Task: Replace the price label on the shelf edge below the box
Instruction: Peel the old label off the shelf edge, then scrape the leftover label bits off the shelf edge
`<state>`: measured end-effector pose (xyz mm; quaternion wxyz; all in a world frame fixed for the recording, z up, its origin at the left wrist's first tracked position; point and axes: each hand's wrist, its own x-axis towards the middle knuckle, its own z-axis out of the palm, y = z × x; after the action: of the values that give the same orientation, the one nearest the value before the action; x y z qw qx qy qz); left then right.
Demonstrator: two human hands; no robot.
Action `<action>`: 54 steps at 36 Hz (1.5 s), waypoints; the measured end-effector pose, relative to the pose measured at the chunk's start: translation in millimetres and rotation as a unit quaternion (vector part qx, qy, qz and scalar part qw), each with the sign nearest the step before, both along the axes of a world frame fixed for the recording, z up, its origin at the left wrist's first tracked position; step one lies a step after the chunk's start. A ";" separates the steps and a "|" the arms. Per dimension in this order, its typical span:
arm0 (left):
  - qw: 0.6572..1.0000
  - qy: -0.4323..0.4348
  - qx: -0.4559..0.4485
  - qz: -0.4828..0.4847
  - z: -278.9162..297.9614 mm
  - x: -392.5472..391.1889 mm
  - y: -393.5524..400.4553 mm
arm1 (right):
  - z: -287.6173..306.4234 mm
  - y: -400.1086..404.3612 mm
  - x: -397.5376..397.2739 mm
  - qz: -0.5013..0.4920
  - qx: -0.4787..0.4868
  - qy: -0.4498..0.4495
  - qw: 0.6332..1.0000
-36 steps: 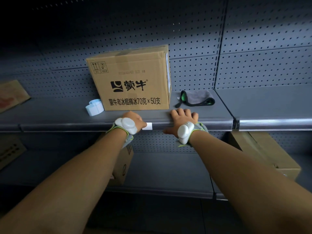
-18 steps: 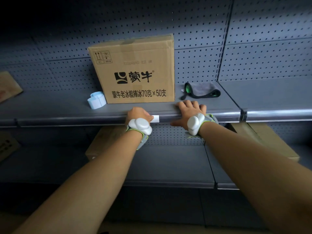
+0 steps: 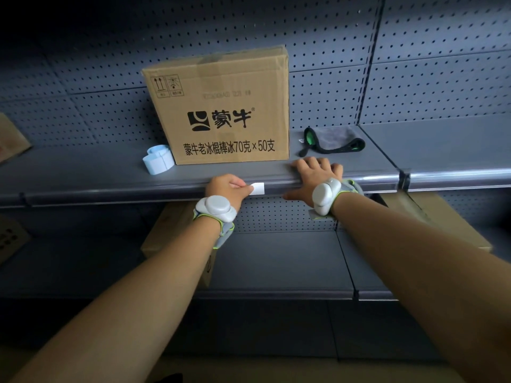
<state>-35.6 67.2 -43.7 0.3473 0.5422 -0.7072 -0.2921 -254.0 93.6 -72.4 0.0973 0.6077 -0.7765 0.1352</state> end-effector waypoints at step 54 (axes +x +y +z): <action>0.983 0.035 0.078 -0.160 -4.2 51.0 42.2 | 28.9 27.1 37.7 -0.065 0.027 0.054 0.996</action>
<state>15.3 109.4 -47.9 0.2775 0.4367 -0.7474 -0.4167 -216.3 120.6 -43.5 0.1311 0.5650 -0.8112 0.0744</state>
